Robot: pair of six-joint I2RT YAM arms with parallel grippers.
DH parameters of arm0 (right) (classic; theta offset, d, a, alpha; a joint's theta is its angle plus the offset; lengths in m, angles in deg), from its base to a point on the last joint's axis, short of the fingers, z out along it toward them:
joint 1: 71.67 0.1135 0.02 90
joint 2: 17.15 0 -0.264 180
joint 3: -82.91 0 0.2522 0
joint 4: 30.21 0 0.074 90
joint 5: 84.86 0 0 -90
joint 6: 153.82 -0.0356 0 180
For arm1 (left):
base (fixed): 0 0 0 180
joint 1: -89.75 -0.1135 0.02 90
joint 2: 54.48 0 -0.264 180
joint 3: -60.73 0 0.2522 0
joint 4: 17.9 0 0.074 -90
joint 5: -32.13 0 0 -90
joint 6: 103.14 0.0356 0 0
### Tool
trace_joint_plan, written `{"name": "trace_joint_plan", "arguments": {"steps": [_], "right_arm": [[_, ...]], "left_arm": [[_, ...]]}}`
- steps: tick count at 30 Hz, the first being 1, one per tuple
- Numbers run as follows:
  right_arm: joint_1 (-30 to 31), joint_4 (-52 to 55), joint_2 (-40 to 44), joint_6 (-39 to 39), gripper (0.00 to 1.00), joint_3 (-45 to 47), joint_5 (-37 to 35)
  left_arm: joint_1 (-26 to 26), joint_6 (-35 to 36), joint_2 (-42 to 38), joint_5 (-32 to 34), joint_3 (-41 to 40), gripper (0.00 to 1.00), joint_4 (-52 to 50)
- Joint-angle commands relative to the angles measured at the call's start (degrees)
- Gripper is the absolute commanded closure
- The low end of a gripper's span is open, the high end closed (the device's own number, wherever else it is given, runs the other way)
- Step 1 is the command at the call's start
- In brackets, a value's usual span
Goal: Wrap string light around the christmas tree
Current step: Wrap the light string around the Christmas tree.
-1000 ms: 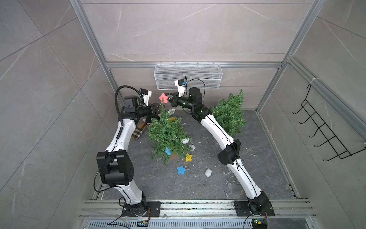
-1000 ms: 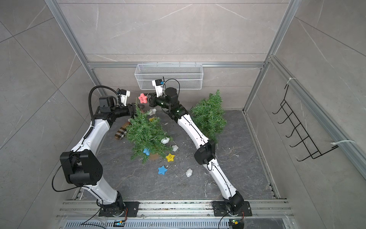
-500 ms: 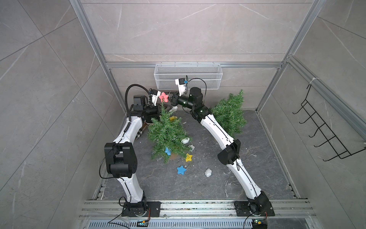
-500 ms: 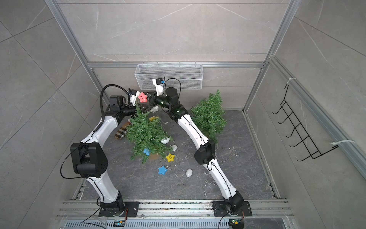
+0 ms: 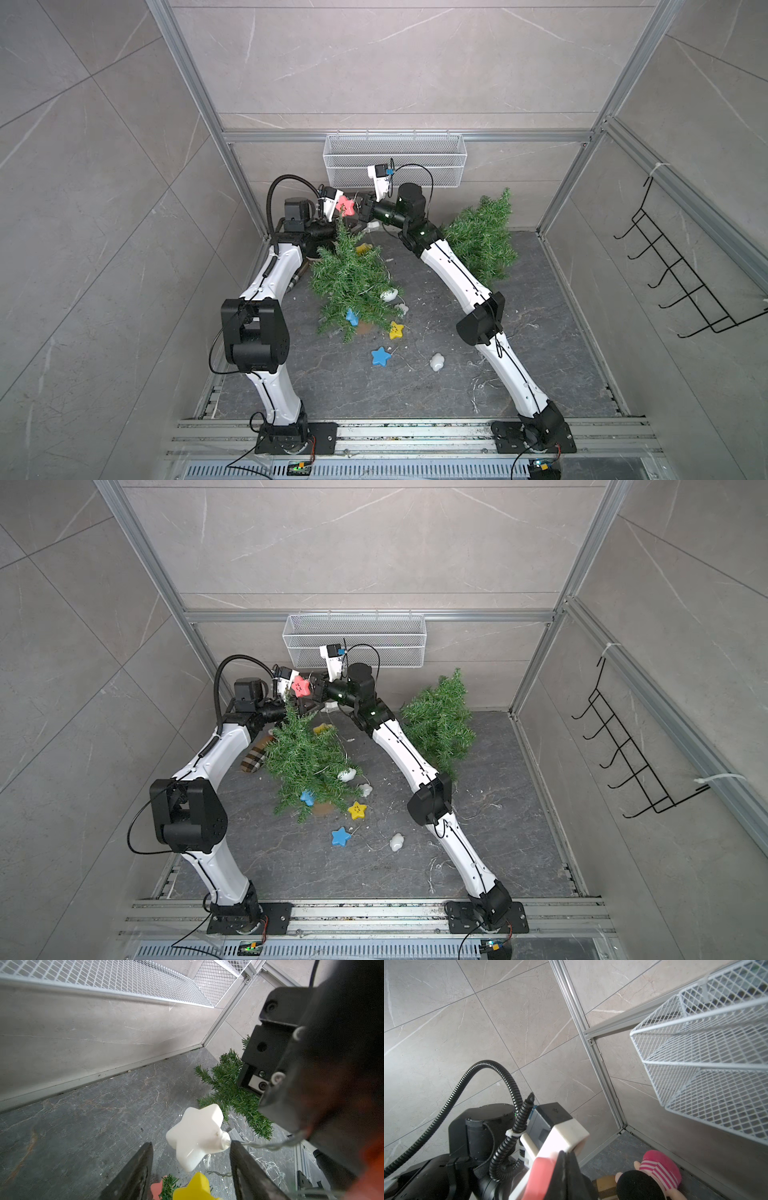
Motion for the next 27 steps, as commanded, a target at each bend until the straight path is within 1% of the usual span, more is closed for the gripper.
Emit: {"name": "trace_joint_plan", "arguments": {"steps": [1, 5, 7, 11, 13, 16, 18, 21, 23, 25, 26, 27], "right_arm": [[0.6, -1.8, -1.3, -1.4, 1.0, -1.8, 1.5], [0.6, -1.7, -1.0, -1.5, 1.0, -1.8, 1.2], [0.5, -2.1, -1.0, -1.8, 1.0, -1.8, 1.2], [0.6, -3.3, -1.0, -3.9, 1.0, -2.4, 3.0], [0.6, -3.3, -0.9, -4.7, 1.0, -2.6, 3.6], [0.5, -2.7, -0.7, -4.4, 1.0, -2.6, 3.4], [0.3, -2.1, -0.6, -4.1, 1.0, -2.6, 2.9], [0.0, -1.7, -0.6, -4.0, 1.0, -2.6, 2.3], [0.0, -1.9, -0.7, -3.9, 1.0, -2.5, 2.1], [0.0, -2.4, -0.9, -4.8, 1.0, -2.3, 2.1], [0.0, -2.7, -1.0, -5.4, 1.0, -2.3, 2.2], [0.0, -3.1, -1.2, -5.8, 0.99, -2.3, 2.4]], "left_arm": [[1.0, -1.0, 1.5, -0.5, 3.0, 0.4, 3.5], [1.8, -0.4, 1.4, -1.9, 2.3, 0.37, 4.3], [2.1, -0.3, 2.1, -1.5, 2.8, 0.38, 4.3], [2.0, -0.6, 3.2, 2.1, 3.7, 0.46, 4.4], [2.0, -3.0, 3.0, 3.1, 2.9, 0.46, 7.3], [2.0, -7.5, 2.5, 2.9, 1.5, 0.37, 13.1], [2.0, -7.6, 1.9, 1.1, 0.8, 0.34, 13.9], [2.0, -6.0, 1.0, -0.6, -0.5, 0.34, 13.0], [2.0, -6.1, 1.2, -0.7, -0.4, 0.34, 12.9], [2.1, -8.0, 2.0, -0.8, -0.3, 0.36, 14.7], [2.0, -9.6, 2.3, -0.2, -0.3, 0.38, 16.0], [2.0, -10.2, 2.7, 1.2, -0.1, 0.43, 16.5]]}}
